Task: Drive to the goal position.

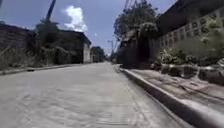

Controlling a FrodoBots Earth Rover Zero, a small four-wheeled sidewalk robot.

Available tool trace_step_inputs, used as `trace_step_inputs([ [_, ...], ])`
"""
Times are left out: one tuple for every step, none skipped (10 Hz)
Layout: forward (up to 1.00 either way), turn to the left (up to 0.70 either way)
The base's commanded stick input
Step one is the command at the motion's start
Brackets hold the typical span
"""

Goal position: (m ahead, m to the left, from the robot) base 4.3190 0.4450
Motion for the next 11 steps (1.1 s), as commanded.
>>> trace_step_inputs([
  [1.00, 0.00],
  [1.00, 0.00],
  [1.00, 0.00],
  [1.00, 0.00],
  [1.00, 0.00],
  [1.00, 0.00],
  [1.00, 0.00],
  [1.00, 0.00],
  [1.00, 0.00],
  [1.00, 0.00],
  [1.00, 0.00],
])
